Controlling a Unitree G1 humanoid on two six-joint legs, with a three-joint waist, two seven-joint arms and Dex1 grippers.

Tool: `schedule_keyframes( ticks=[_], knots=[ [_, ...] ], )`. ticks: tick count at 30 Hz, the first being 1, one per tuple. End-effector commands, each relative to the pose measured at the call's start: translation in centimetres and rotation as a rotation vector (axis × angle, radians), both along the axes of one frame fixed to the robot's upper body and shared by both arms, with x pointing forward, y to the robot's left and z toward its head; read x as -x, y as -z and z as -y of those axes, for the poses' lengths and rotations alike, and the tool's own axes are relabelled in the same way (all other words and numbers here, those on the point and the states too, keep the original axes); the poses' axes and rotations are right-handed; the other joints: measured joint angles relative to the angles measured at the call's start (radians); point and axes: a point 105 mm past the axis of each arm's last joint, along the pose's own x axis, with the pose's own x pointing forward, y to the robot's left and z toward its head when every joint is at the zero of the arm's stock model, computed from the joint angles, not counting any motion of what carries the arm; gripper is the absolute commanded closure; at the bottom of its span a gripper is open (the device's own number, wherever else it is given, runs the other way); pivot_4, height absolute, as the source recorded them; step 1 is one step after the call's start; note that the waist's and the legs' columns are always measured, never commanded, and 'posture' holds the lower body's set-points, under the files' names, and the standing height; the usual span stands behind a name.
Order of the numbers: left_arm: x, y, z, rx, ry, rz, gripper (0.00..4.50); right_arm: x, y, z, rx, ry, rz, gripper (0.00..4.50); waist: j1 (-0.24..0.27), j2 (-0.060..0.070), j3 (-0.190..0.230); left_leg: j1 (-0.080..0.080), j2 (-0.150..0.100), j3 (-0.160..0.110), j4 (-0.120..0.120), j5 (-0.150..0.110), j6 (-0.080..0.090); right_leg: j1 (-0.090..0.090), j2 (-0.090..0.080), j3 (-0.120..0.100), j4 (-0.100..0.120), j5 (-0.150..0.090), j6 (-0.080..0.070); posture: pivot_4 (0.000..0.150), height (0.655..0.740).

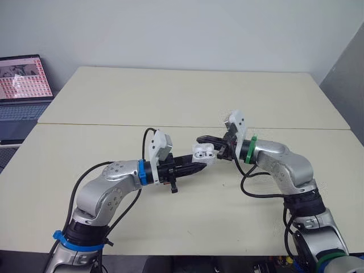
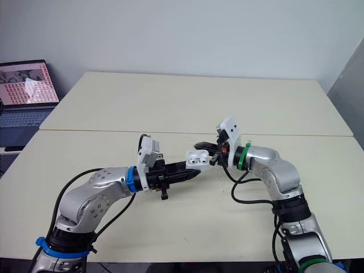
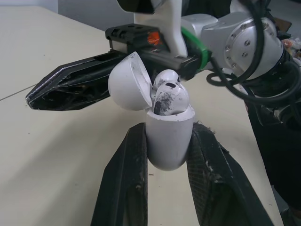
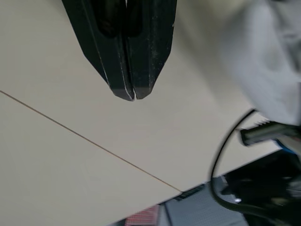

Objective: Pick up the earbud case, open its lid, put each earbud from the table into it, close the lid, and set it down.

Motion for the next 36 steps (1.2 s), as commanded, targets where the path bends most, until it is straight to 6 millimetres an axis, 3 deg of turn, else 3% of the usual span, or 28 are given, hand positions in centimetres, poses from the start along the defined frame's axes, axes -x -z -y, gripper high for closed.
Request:
schedule_keyframes(
  ticks=[1,8,11,13,16,21,25,29,36],
  knots=[
    [0.0,-0.2,0.0,-0.016,0.010,0.039,3.75,2.6,-2.8,-0.3,-0.053,-0.146,0.015,4.47,0.001,0.000,0.000,0.000,0.000,0.000,0.000,0.000,0.000,0.000,0.000,0.000,0.000,0.000,0.000,0.150,0.7400],
    [0.0,0.2,-0.1,-0.013,0.001,0.030,3.75,2.9,-2.3,0.3,-0.018,-0.093,0.021,4.47,-0.001,0.000,0.000,0.001,0.000,0.000,0.000,0.000,0.000,0.000,0.000,0.000,0.001,0.000,0.000,0.150,0.7400],
    [-0.3,0.4,-0.2,-0.008,-0.014,-0.012,3.75,1.8,-3.2,2.0,-0.040,0.020,0.092,4.47,-0.001,0.000,0.000,0.001,0.000,0.000,0.000,0.000,0.000,0.000,0.000,0.000,0.001,0.000,0.000,0.150,0.7400],
    [-0.4,1.7,-0.2,-0.066,-0.033,-0.052,3.75,1.9,-4.1,3.2,-0.041,0.060,0.182,4.13,-0.001,0.000,0.000,0.000,0.000,0.001,0.000,0.000,0.000,0.000,0.000,0.000,0.000,0.000,0.000,0.150,0.7400],
    [-0.7,2.5,0.2,-0.025,-0.075,-0.174,3.75,3.2,-3.2,4.3,0.036,0.060,0.248,3.24,0.004,0.000,0.000,0.000,0.000,0.000,0.000,0.000,0.000,0.000,0.000,0.000,0.000,-0.001,0.001,0.150,0.7400],
    [-2.1,4.1,0.7,0.040,-0.176,-0.498,3.75,5.9,2.0,6.1,0.248,0.014,0.260,1.46,0.005,-0.001,0.000,0.000,-0.001,0.000,0.000,0.000,0.000,0.000,-0.001,0.000,-0.001,-0.001,0.002,0.150,0.7400],
    [-3.4,5.5,0.4,0.071,-0.267,-0.734,3.75,5.6,3.5,6.2,0.229,0.077,0.253,0.02,-0.007,-0.001,0.001,0.002,-0.001,0.000,0.002,0.000,0.000,0.001,0.000,0.000,0.001,0.000,0.003,0.150,0.7400],
    [-3.3,7.1,-0.7,0.020,-0.317,-0.852,3.75,5.1,3.8,5.3,0.206,0.111,0.268,0.02,-0.019,-0.001,0.001,0.005,-0.001,-0.001,0.002,0.000,0.000,0.004,0.001,0.001,0.003,0.000,0.003,0.150,0.7400],
    [-2.0,8.4,-4.1,-0.040,-0.416,-0.935,1.56,4.2,3.5,5.1,0.172,0.168,0.280,0.00,-0.025,-0.001,0.001,0.005,0.000,-0.001,0.001,0.000,0.000,0.003,0.001,0.000,0.002,0.000,0.002,0.150,0.7400]
  ],
)
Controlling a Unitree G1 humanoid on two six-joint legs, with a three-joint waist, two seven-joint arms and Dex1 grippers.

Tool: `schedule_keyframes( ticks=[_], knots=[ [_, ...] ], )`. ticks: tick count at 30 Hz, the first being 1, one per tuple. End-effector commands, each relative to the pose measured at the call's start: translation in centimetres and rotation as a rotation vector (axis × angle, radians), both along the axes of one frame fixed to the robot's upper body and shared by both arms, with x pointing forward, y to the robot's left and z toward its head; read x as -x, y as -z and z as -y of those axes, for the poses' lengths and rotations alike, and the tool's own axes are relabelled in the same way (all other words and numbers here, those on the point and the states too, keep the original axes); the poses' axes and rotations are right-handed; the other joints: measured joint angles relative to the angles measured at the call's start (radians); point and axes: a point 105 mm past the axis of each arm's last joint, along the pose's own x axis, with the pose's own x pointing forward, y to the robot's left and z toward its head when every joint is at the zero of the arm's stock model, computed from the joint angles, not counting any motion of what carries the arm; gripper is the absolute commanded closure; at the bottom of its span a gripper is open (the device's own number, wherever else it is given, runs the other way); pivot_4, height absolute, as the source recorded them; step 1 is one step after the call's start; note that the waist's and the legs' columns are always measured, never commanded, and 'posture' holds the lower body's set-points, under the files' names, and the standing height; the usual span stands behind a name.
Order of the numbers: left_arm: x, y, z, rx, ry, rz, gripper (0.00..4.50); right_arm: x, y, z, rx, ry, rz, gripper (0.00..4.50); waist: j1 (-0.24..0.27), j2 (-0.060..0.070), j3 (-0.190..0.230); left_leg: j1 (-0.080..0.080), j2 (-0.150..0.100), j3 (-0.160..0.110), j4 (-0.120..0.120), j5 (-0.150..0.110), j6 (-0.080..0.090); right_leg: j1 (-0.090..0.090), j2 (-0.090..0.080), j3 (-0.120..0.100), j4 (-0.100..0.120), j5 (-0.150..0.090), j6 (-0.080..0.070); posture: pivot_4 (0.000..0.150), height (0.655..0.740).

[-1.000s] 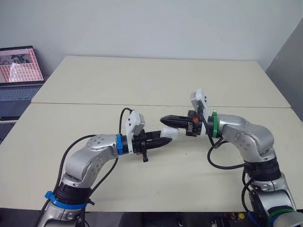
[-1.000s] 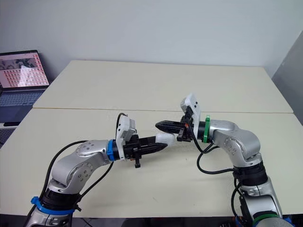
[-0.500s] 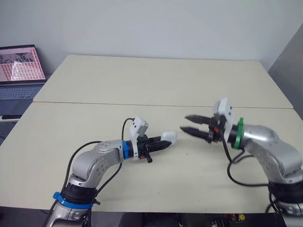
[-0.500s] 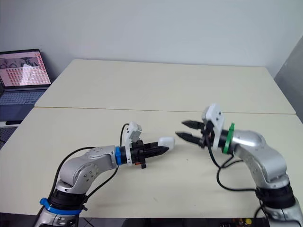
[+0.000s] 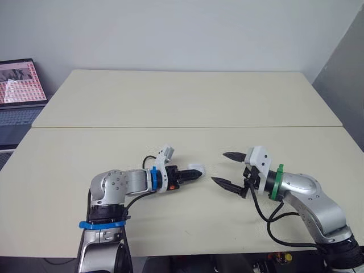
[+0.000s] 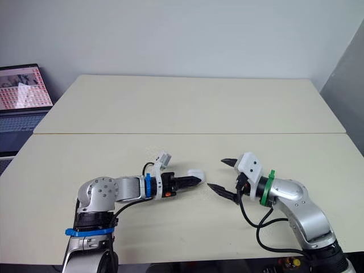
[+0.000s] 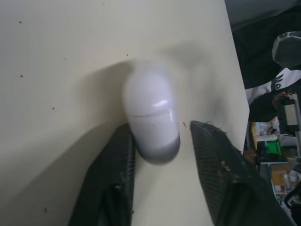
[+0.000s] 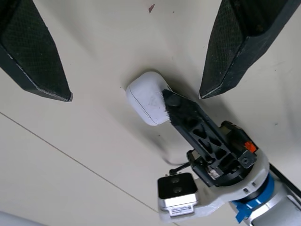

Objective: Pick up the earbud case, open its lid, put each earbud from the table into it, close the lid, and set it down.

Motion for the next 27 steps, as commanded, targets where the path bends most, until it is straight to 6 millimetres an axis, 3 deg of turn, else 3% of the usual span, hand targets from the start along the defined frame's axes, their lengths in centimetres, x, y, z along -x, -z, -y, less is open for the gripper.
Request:
schedule_keyframes(
  ticks=[1,5,6,8,12,18,20,27],
  knots=[
    [1.6,1.3,-3.9,-0.113,-0.062,-0.056,1.20,-0.3,-1.0,0.5,-0.016,0.017,0.045,0.00,-0.005,0.000,0.000,0.000,0.000,0.000,0.000,0.000,0.000,0.000,0.000,0.000,0.000,0.000,0.000,0.150,0.7400],
    [5.0,0.9,-7.9,-0.276,-0.017,-0.013,0.03,-0.8,0.1,2.2,0.045,0.020,0.032,0.00,-0.020,0.000,0.000,0.004,0.002,0.001,-0.003,0.000,0.000,0.000,0.001,0.001,0.002,-0.001,-0.002,0.150,0.7400],
    [5.5,0.5,-8.9,-0.317,-0.009,0.029,0.03,-0.9,0.3,2.6,0.060,0.019,0.031,0.00,-0.023,-0.001,0.000,0.006,0.002,0.001,-0.003,0.000,0.000,0.000,0.001,0.002,0.003,-0.002,-0.004,0.150,0.7400],
    [5.0,-1.2,-10.5,-0.368,-0.010,0.175,0.03,-1.0,0.4,3.4,0.075,0.010,0.021,0.00,-0.023,0.000,0.000,0.010,0.002,0.002,-0.006,0.000,0.000,0.001,0.001,0.002,0.004,-0.007,-0.012,0.150,0.7400],
    [1.8,-5.3,-13.5,-0.567,0.019,0.686,0.03,-1.5,0.3,4.6,0.077,0.014,-0.033,0.00,-0.004,-0.001,0.002,0.013,0.001,0.001,-0.009,0.000,-0.001,0.002,0.001,0.002,0.003,-0.008,-0.014,0.150,0.7400],
    [0.3,-7.3,-13.9,-0.642,-0.006,0.989,0.03,-1.9,-1.5,4.4,0.038,0.001,-0.062,0.00,0.010,-0.001,0.002,-0.001,-0.001,0.006,-0.010,0.000,-0.002,-0.004,-0.009,0.001,-0.006,-0.007,-0.012,0.150,0.7400],
    [0.0,-7.8,-13.6,-0.645,-0.032,1.033,0.03,-2.2,-2.0,4.2,0.026,0.008,-0.064,0.00,0.013,-0.001,0.002,-0.007,-0.001,0.007,-0.010,0.000,-0.002,-0.009,-0.012,0.001,-0.007,-0.001,-0.005,0.150,0.7400],
    [-0.6,-7.8,-13.4,-0.649,-0.059,1.056,0.03,-3.2,-2.7,4.7,0.055,0.000,-0.064,0.00,0.026,-0.001,0.002,-0.011,-0.003,0.004,-0.010,-0.002,-0.003,-0.009,-0.009,-0.003,-0.011,0.000,-0.005,0.150,0.7400]
  ],
)
